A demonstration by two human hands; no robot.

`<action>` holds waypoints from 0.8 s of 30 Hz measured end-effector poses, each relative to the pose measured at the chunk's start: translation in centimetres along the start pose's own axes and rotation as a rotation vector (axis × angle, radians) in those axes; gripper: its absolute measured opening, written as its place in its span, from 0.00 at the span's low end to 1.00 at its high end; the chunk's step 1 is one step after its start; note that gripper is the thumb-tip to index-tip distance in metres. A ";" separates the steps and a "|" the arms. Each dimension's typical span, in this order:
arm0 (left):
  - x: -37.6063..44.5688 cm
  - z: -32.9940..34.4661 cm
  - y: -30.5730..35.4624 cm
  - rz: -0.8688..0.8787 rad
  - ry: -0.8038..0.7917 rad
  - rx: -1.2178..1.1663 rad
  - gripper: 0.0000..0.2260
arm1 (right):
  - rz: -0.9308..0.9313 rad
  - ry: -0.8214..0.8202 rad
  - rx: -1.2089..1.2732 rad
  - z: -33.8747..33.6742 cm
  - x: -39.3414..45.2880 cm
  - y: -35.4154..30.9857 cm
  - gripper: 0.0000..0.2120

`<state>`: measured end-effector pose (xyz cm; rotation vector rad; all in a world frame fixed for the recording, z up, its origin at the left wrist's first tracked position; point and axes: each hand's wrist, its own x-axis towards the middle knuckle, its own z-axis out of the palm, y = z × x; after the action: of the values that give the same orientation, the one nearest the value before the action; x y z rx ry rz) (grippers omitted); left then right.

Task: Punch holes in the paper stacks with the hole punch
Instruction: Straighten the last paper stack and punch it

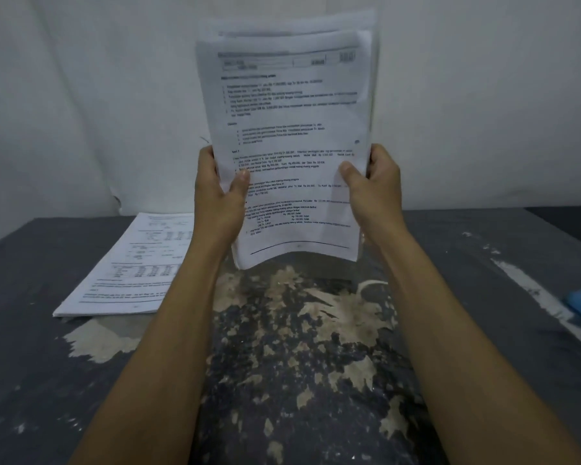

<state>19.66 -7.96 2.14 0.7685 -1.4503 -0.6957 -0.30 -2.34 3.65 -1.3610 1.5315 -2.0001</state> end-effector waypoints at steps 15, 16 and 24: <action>-0.1 1.0 0.1 -0.039 -0.011 0.054 0.08 | 0.038 -0.027 -0.042 -0.5 -0.7 2.1 0.05; -0.1 1.2 0.3 -0.018 0.006 0.065 0.07 | -0.001 -0.009 -0.046 -0.4 -0.7 1.8 0.04; -0.1 0.9 0.7 -0.012 0.040 0.058 0.11 | 0.069 0.009 -0.070 -0.6 -0.4 1.7 0.09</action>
<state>18.76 -7.45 2.60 0.8319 -1.4359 -0.6465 -1.07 -2.40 1.98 -1.3083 1.6436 -1.9313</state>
